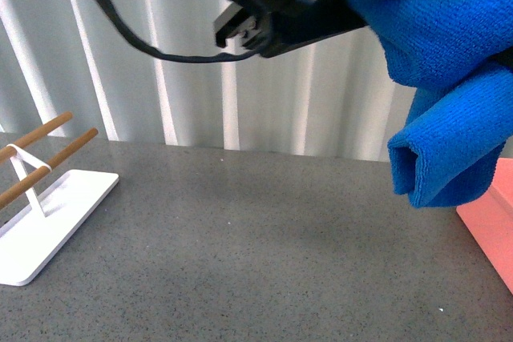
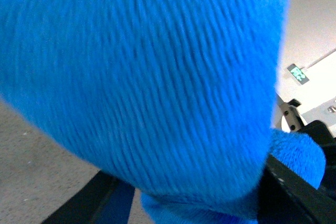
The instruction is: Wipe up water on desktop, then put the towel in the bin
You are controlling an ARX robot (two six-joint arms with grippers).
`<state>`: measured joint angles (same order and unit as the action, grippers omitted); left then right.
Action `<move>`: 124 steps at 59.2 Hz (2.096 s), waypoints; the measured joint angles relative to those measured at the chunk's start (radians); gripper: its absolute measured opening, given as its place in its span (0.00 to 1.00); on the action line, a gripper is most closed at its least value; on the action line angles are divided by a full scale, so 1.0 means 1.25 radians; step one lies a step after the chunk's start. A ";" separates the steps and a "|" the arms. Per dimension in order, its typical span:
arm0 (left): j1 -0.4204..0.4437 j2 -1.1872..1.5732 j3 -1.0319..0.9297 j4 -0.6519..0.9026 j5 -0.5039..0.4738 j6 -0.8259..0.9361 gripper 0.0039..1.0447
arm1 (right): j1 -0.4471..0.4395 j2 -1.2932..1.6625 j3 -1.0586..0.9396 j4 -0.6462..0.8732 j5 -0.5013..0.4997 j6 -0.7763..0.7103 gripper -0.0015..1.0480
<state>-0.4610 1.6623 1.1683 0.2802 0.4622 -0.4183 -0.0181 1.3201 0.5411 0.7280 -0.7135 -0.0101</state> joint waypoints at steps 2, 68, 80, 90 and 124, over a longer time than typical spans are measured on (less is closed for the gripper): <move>0.016 0.000 -0.008 -0.005 0.003 0.005 0.63 | -0.003 0.000 0.006 -0.016 0.016 0.000 0.04; 0.472 -0.490 -0.781 0.439 -0.253 0.342 0.57 | -0.105 0.012 -0.016 -0.136 0.094 -0.045 0.04; 0.458 -0.620 -0.864 0.400 -0.283 0.334 0.15 | -0.066 0.011 -0.016 -0.147 0.117 -0.044 0.04; 0.408 -0.673 -0.909 0.404 -0.354 0.332 0.03 | -0.037 0.003 -0.016 -0.160 0.150 -0.042 0.04; 0.370 -0.971 -0.915 0.135 -0.369 0.332 0.03 | 0.010 -0.063 -0.030 -0.192 0.200 -0.014 0.04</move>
<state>0.0017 0.4484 0.0246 0.4484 0.0013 -0.0029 -0.0055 1.2415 0.5041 0.4881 -0.4633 -0.0280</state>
